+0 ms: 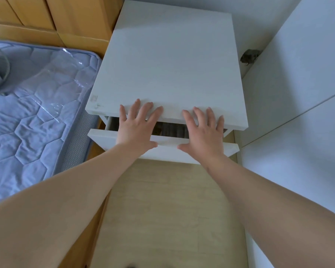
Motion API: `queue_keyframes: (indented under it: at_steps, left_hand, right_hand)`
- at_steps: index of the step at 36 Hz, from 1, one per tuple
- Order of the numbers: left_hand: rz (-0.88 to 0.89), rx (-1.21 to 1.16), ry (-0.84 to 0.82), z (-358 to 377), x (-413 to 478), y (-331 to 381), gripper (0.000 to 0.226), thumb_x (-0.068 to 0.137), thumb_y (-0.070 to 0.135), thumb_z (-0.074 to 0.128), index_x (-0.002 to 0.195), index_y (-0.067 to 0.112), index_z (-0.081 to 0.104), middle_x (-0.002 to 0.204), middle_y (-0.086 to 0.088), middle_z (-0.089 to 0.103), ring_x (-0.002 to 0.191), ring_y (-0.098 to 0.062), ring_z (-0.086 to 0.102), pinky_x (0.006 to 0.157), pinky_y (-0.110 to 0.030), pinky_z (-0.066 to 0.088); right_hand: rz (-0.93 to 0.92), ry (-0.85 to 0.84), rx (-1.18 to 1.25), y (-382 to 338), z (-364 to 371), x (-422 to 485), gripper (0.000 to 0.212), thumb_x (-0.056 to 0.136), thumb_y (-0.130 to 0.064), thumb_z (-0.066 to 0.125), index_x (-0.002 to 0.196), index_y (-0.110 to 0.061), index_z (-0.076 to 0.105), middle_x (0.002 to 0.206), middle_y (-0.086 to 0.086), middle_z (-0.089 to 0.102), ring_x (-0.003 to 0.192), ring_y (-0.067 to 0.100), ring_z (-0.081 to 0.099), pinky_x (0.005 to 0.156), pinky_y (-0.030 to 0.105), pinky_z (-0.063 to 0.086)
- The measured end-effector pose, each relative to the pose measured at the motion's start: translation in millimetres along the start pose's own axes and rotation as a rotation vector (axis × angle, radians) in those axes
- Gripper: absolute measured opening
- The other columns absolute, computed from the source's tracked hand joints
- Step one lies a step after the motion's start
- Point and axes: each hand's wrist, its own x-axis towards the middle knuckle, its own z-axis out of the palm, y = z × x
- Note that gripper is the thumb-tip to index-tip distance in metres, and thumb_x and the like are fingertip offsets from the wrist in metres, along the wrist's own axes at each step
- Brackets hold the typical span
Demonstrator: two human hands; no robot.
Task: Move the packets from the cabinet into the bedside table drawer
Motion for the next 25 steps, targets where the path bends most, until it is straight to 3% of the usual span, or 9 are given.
queue_keyframes:
  at_steps: [4, 6, 8, 11, 15, 19, 22, 25]
  left_hand:
    - [-0.044, -0.02, 0.058, 4, 4, 5, 0.079, 0.088, 0.037, 0.061, 0.147, 0.028, 0.01, 0.152, -0.002, 0.013, 0.143, -0.033, 0.003, 0.114, -0.058, 0.007]
    - [-0.048, -0.008, 0.097, 7, 5, 6, 0.076, 0.084, 0.028, 0.067, 0.144, 0.027, 0.02, 0.148, -0.005, 0.025, 0.141, -0.037, 0.014, 0.111, -0.062, 0.013]
    - [-0.045, 0.026, 0.202, 15, 9, 4, 0.081, 0.065, 0.014, 0.084, 0.13, 0.023, 0.036, 0.13, -0.011, 0.048, 0.127, -0.044, 0.039, 0.1, -0.069, 0.029]
    - [-0.06, 0.053, 0.298, 23, 14, 4, 0.086, 0.042, 0.005, 0.091, 0.113, 0.019, 0.045, 0.107, -0.013, 0.06, 0.106, -0.045, 0.057, 0.084, -0.069, 0.042]
    - [-0.088, 0.049, 0.349, 26, 19, 9, 0.083, 0.041, -0.001, 0.089, 0.109, 0.017, 0.044, 0.103, -0.013, 0.059, 0.102, -0.045, 0.057, 0.083, -0.069, 0.043]
    - [-0.103, 0.006, 0.281, 25, 19, 11, 0.074, 0.061, 0.001, 0.081, 0.12, 0.018, 0.04, 0.119, -0.013, 0.052, 0.119, -0.045, 0.045, 0.098, -0.069, 0.03]
    - [-0.1, -0.024, 0.178, 17, 13, 10, 0.067, 0.084, 0.01, 0.065, 0.139, 0.023, 0.029, 0.14, -0.008, 0.033, 0.136, -0.038, 0.021, 0.112, -0.06, 0.013]
    - [-0.091, -0.04, 0.097, 6, 6, 10, 0.073, 0.088, 0.016, 0.06, 0.145, 0.026, 0.015, 0.146, -0.003, 0.021, 0.141, -0.033, 0.011, 0.114, -0.055, 0.009]
  right_hand:
    - [0.047, 0.059, -0.036, -4, 7, 9, 0.067, 0.084, -0.027, 0.067, 0.14, -0.022, 0.03, 0.149, 0.011, 0.023, 0.141, 0.042, 0.009, 0.11, 0.064, 0.005]
    - [0.074, 0.15, -0.101, -7, 14, 14, 0.066, 0.067, -0.014, 0.081, 0.125, -0.017, 0.048, 0.133, 0.015, 0.046, 0.13, 0.048, 0.035, 0.101, 0.07, 0.023]
    - [0.094, 0.241, -0.157, -9, 20, 19, 0.078, 0.043, -0.009, 0.09, 0.108, -0.016, 0.049, 0.112, 0.015, 0.058, 0.113, 0.047, 0.053, 0.088, 0.072, 0.036]
    - [0.08, 0.342, -0.181, -9, 26, 26, 0.082, 0.037, -0.002, 0.088, 0.102, -0.016, 0.041, 0.104, 0.013, 0.05, 0.106, 0.046, 0.057, 0.083, 0.072, 0.038]
    - [0.084, 0.423, -0.186, -9, 33, 31, 0.077, 0.042, 0.002, 0.084, 0.102, -0.015, 0.039, 0.102, 0.011, 0.035, 0.105, 0.047, 0.059, 0.083, 0.073, 0.037]
    - [0.113, 0.345, -0.168, -10, 33, 31, 0.076, 0.044, 0.004, 0.082, 0.104, -0.014, 0.039, 0.102, 0.014, 0.048, 0.108, 0.048, 0.056, 0.085, 0.074, 0.035]
    - [0.095, 0.174, -0.092, -9, 21, 26, 0.061, 0.072, 0.0, 0.07, 0.122, -0.014, 0.038, 0.124, 0.015, 0.042, 0.131, 0.047, 0.032, 0.102, 0.072, 0.019]
    - [0.063, 0.046, -0.007, -7, 5, 19, 0.06, 0.087, -0.014, 0.059, 0.138, -0.019, 0.028, 0.144, 0.011, 0.024, 0.142, 0.038, 0.007, 0.11, 0.063, 0.006]
